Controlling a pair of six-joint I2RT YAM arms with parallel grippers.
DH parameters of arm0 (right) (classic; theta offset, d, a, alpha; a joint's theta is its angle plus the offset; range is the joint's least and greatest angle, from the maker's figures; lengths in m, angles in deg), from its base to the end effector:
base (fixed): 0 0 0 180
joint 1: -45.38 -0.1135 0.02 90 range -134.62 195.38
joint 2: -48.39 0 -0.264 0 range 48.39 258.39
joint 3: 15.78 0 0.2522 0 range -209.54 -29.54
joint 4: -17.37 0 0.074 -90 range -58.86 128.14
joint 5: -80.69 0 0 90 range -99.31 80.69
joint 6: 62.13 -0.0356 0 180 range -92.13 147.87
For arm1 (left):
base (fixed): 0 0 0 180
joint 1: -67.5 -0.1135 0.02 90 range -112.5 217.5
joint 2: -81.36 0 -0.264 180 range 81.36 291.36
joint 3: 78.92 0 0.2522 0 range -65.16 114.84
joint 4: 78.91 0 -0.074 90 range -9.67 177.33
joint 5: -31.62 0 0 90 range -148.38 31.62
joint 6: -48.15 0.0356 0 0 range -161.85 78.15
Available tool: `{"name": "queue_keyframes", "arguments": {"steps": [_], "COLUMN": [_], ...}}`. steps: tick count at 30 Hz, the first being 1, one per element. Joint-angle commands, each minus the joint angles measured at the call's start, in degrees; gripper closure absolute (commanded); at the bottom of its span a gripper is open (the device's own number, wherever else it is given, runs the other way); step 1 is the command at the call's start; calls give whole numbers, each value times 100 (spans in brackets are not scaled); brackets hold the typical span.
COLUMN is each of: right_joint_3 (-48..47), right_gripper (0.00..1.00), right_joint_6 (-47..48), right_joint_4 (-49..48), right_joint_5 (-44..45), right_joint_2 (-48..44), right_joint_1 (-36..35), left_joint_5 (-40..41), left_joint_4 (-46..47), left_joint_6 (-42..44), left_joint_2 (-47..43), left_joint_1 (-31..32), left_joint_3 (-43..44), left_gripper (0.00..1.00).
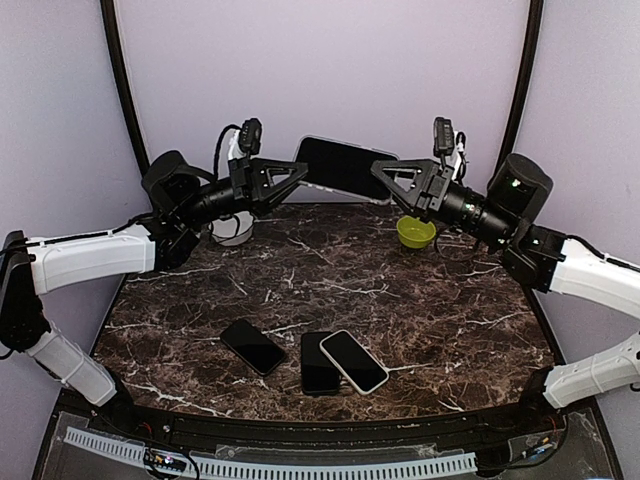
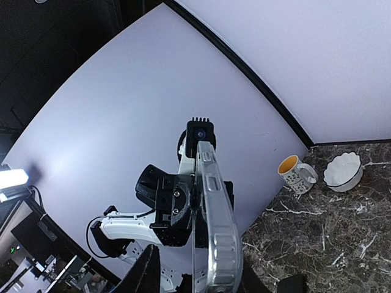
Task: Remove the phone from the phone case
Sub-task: Pass from the left arm to the right
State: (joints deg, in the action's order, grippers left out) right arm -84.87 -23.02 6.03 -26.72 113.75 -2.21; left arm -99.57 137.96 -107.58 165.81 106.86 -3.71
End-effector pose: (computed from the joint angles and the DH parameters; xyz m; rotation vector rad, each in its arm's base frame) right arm 0.1714 0.2035 0.3979 -0.2550 1.4997 1.6235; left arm 0.2424 -0.2291 0.3825 0.4743 1.4054 -1.9407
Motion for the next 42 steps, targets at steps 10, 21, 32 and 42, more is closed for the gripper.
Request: {"name": "queue_keyframes", "arguments": {"steps": [10, 21, 32, 42], "right_joint_3": [-448, -241, 598, 751], "right_gripper": [89, 100, 100, 100], "right_joint_6": [382, 1108, 2886, 6549], "right_joint_4": [549, 911, 1236, 2077], "right_joint_5": [-674, -847, 15, -1757], "right_joint_2": [-58, -366, -1151, -1576], "right_joint_1": [4, -4, -21, -57], "left_joint_5": [7, -710, -459, -245], "left_joint_4": [276, -1872, -4485, -6006], "left_joint_6": [58, 2230, 5087, 6981], "left_joint_2": [-163, -639, -2074, -2587], "left_joint_1": [29, 20, 1, 2], "left_joint_3": [-80, -41, -152, -195], "left_gripper": [100, 21, 1, 1]}}
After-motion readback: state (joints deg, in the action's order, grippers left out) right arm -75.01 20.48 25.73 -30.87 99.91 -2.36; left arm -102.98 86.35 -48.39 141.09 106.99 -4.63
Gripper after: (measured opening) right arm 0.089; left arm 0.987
